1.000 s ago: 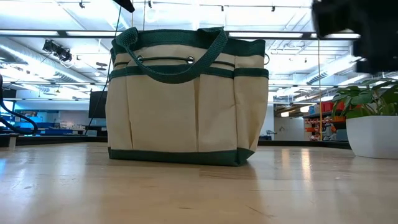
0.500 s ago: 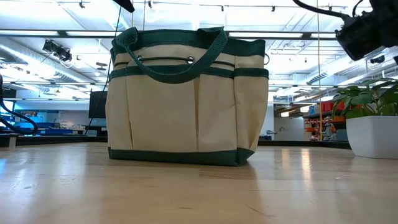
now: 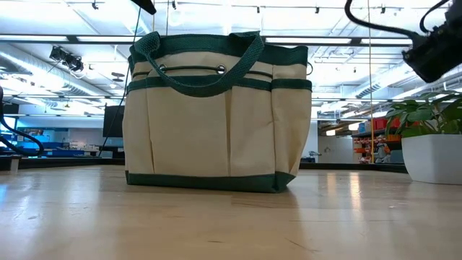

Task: Pick & Place Garden tools in Gardening bag
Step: Put the red gloves into the gardening bag

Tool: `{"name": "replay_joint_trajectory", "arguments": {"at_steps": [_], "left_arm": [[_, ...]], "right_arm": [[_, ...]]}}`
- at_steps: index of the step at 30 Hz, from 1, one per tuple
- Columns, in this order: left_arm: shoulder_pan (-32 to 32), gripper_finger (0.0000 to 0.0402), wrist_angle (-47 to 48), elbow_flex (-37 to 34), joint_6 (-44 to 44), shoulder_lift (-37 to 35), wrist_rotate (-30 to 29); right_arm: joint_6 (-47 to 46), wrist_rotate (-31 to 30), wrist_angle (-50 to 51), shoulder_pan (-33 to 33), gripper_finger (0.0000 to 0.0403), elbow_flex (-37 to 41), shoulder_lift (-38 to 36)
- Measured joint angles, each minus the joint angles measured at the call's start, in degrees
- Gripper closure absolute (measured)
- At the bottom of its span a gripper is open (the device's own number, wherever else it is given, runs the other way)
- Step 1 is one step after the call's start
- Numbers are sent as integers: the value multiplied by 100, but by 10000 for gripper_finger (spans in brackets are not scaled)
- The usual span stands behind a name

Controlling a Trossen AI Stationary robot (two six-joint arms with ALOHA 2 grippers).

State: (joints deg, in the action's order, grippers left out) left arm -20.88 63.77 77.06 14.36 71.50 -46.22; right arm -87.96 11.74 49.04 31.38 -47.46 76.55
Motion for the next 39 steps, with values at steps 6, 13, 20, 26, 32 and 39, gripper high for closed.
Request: {"name": "replay_joint_trajectory", "arguments": {"at_steps": [6,13,20,26,32,39], "left_arm": [[0,358,-2,0,-1,0,0],[0,358,-4,0,-5,2,0],[2,358,-7,0,-3,2,0],[2,358,-11,0,-3,2,0],[2,358,-11,0,-1,2,0],[0,358,-9,0,152,2,264]], "right_arm": [[32,131,-50,0,282,0,227],[-120,127,-20,-2,282,0,254],[-158,125,26,-2,282,-2,464],[-204,276,-142,-4,282,-2,807],[-219,180,-380,-4,282,-2,978],[177,375,-434,-4,313,-2,1265]]}}
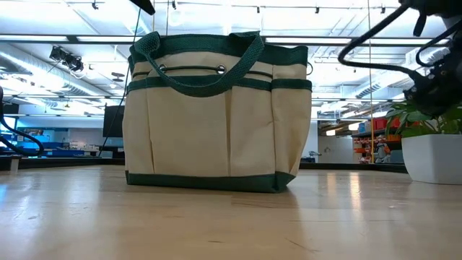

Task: Pick & Place Garden tools in Gardening bag
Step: Put the red gloves into the gardening bag

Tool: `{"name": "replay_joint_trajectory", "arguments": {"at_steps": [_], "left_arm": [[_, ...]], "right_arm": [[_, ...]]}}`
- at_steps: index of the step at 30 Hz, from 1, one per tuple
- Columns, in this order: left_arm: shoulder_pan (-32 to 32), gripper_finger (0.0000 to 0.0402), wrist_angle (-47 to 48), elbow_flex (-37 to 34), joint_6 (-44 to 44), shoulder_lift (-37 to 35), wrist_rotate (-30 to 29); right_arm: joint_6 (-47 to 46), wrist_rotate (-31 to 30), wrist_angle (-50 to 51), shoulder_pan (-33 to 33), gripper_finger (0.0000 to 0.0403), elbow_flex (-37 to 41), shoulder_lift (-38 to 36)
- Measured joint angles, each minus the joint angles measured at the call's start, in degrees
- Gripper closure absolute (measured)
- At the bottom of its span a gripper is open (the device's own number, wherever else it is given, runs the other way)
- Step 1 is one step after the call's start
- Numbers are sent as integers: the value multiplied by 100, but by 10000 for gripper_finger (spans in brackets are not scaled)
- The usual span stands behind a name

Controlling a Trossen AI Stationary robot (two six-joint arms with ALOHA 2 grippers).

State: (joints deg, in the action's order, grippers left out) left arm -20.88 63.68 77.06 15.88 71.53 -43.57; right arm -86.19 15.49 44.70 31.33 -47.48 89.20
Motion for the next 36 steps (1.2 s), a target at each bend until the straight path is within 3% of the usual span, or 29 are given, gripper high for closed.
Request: {"name": "replay_joint_trajectory", "arguments": {"at_steps": [5,14,20,28,36], "left_arm": [[4,358,0,0,0,0,-2],[4,358,-2,0,2,2,-2],[4,358,-2,0,9,2,-4],[3,358,-2,0,157,2,-4],[3,358,-2,0,157,2,-4]], "right_arm": [[390,-126,-217,0,392,0,48],[863,-192,-92,-20,400,-295,34],[1289,-773,848,-20,401,-1139,34],[1887,-2510,2356,-19,402,-2821,32],[2905,-4709,2585,-22,403,-4020,27]]}}
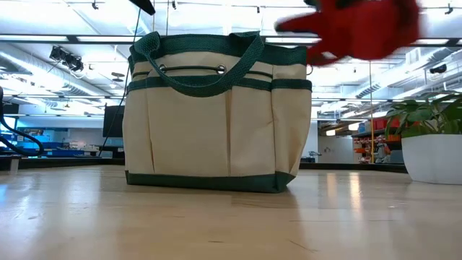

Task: Pick & Place Garden tools in Gardening bag
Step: Put the red gloves into the gardening bag

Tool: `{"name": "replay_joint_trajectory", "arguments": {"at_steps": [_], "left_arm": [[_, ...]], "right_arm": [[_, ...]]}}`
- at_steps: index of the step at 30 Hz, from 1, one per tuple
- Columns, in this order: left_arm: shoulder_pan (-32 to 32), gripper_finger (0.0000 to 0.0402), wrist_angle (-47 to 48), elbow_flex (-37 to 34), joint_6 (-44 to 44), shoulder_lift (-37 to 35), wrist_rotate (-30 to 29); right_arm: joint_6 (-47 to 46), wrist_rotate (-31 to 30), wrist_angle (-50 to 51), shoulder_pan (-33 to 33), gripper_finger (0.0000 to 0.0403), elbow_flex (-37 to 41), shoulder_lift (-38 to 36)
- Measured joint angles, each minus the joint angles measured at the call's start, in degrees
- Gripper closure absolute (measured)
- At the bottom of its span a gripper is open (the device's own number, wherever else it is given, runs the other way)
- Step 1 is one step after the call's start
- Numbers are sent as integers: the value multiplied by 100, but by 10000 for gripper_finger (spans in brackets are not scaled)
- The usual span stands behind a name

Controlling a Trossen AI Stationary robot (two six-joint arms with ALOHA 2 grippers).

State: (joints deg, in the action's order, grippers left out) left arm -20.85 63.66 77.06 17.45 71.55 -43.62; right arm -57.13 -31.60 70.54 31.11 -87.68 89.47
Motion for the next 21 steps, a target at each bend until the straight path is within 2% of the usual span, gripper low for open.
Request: {"name": "replay_joint_trajectory", "arguments": {"at_steps": [3,7,13,21], "left_arm": [[1,358,0,0,0,0,0],[1,358,0,0,-7,0,0],[1,358,0,0,-8,0,-1],[1,358,2,0,-11,0,-1]], "right_arm": [[412,-721,-287,0,403,-150,-4],[1105,-1323,-870,-55,403,-168,-2],[2121,-1656,-1873,-263,403,-168,-2],[3575,-1513,-3230,-485,403,-168,219]]}}
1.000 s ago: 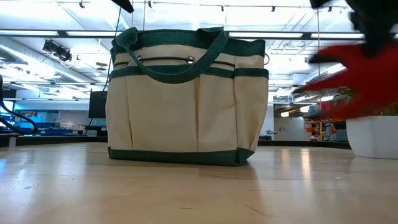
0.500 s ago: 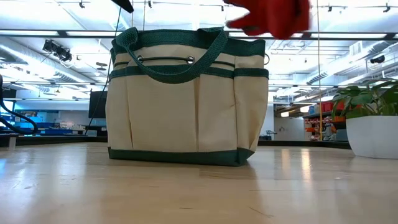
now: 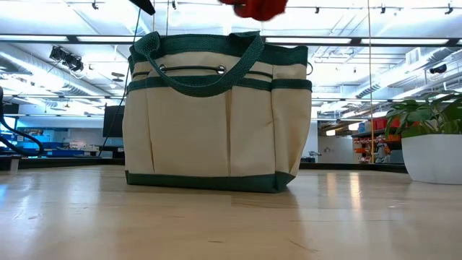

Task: Pick & Place Garden tools in Gardening bag
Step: Put the red gloves into the gardening bag

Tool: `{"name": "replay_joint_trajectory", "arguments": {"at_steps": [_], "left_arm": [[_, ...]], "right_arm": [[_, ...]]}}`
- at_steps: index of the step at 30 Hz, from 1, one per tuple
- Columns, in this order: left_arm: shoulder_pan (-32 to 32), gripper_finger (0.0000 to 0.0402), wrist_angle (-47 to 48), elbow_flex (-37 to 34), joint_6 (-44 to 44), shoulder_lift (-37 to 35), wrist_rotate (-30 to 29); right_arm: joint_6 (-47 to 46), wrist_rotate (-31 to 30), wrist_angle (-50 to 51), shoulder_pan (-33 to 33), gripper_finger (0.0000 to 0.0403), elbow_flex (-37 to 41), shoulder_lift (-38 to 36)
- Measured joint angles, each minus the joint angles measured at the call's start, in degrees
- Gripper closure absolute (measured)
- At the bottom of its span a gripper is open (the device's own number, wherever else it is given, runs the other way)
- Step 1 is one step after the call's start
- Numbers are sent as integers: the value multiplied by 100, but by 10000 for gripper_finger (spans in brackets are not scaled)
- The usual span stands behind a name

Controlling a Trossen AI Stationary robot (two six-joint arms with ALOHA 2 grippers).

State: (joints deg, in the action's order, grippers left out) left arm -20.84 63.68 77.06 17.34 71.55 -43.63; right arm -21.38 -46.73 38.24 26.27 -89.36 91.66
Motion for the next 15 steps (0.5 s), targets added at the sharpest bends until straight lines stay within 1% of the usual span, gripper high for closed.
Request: {"name": "replay_joint_trajectory", "arguments": {"at_steps": [4,15], "left_arm": [[0,358,0,0,-2,0,-1],[-1,358,4,2,-13,0,-1]], "right_arm": [[391,27,-332,-103,403,0,199],[728,187,-570,-369,403,0,617]]}}
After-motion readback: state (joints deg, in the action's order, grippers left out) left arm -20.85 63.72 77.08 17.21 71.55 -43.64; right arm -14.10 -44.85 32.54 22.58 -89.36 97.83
